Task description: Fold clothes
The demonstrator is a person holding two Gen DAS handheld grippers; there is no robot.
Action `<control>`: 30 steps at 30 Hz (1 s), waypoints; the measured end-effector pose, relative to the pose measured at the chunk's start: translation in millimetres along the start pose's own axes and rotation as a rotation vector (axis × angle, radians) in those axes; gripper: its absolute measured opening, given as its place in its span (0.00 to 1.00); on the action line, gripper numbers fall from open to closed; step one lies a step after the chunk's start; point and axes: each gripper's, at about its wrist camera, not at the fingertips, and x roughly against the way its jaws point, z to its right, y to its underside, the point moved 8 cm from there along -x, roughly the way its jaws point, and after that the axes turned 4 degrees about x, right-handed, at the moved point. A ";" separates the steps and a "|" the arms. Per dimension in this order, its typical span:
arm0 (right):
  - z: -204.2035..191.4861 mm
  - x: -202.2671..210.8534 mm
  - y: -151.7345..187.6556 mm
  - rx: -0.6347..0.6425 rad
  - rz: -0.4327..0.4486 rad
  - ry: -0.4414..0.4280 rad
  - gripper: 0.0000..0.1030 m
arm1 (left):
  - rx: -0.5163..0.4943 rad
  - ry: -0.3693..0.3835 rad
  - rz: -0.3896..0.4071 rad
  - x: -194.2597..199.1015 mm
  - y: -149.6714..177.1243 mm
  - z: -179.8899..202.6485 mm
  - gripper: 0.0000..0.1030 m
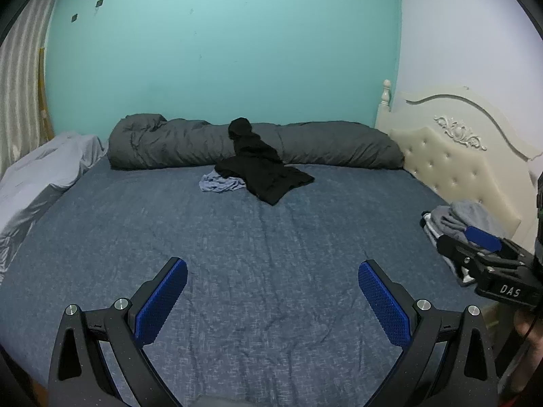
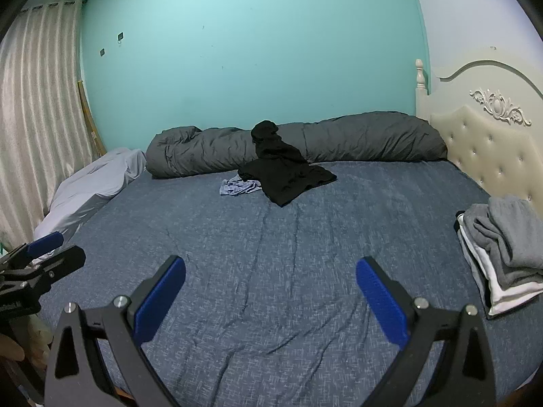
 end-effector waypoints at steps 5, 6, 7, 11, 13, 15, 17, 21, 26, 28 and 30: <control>0.9 0.9 -1.2 0.001 -0.008 -0.001 0.98 | 0.009 0.012 0.010 1.6 -1.0 -1.8 1.00; 1.1 1.1 -1.4 0.001 -0.009 -0.001 0.98 | 0.012 0.016 0.015 3.4 -1.1 -3.3 1.00; 1.3 1.3 -1.6 0.001 -0.011 -0.001 0.98 | 0.012 0.015 0.012 3.1 -1.8 -4.5 1.00; 1.3 1.3 -1.3 0.003 -0.016 -0.001 0.98 | -0.012 -0.006 0.013 3.7 0.8 7.6 1.00; 4.4 2.6 -0.6 -0.003 -0.015 0.000 0.98 | -0.009 -0.007 0.005 -2.6 1.9 6.5 1.00; 4.5 2.7 -0.3 -0.003 -0.016 -0.001 0.98 | -0.006 -0.007 0.000 -6.5 2.4 5.6 1.00; 5.1 2.1 -0.9 -0.004 -0.018 0.001 0.98 | -0.004 -0.007 0.002 -6.1 1.5 5.1 1.00; 4.6 1.2 -1.7 -0.005 -0.019 0.001 0.98 | -0.003 -0.005 0.001 -5.4 0.8 4.8 1.00; 5.2 1.7 -1.0 -0.007 -0.018 0.000 0.98 | -0.007 -0.004 -0.004 -5.1 0.3 6.9 1.00; 5.5 0.9 -1.0 -0.008 -0.018 0.000 0.98 | -0.006 -0.004 -0.003 -3.9 -1.3 5.7 1.00; 5.3 0.5 -1.3 -0.008 -0.019 0.001 0.98 | -0.006 -0.006 -0.002 -4.0 -1.8 7.0 1.00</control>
